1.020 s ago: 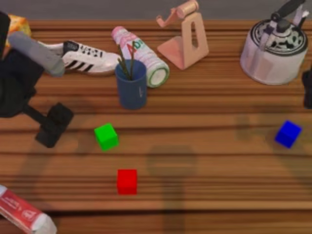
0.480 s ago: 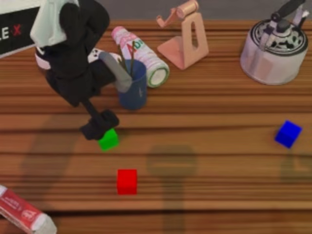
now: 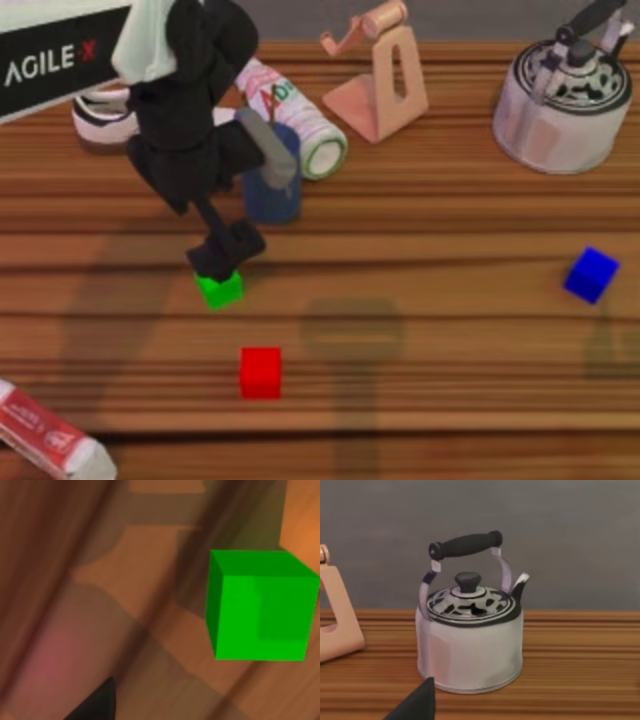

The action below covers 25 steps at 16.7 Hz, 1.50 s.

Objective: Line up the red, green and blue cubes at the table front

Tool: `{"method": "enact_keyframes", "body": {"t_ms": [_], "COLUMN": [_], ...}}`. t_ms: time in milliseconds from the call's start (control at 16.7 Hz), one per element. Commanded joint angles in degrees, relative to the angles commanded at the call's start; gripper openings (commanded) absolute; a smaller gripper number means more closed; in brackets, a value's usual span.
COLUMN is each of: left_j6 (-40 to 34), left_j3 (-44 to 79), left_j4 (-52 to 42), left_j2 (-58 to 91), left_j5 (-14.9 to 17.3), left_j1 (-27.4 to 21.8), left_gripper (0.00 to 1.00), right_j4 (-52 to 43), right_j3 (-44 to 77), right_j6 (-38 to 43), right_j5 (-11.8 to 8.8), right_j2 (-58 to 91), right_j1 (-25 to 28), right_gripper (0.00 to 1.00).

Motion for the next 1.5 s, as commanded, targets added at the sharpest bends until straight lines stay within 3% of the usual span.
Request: {"method": "enact_keyframes", "body": {"t_ms": [300,720,1020,1500], "left_j6": [0.09,0.15,0.17,0.17], "left_j3": [-0.45,-8.86,-9.66,-9.66], "left_j4": [0.90,14.62,15.71,15.71], "left_j2": [0.59,5.52,6.05,6.05], "left_j5": [0.00,0.05,0.05,0.05], "left_j1": [0.15,0.09,0.09,0.09], "left_gripper": [1.00,1.00,1.00,0.40], "right_j4": [0.00,0.00,0.00,0.00], "right_j3": [0.00,0.00,0.00,0.00], "right_j6": [0.00,0.00,0.00,0.00], "right_j5": [0.00,0.00,0.00,0.00], "right_j2": [0.00,0.00,0.00,0.00], "right_j1": [0.00,0.00,0.00,0.00], "right_gripper": [1.00,1.00,1.00,1.00]}}
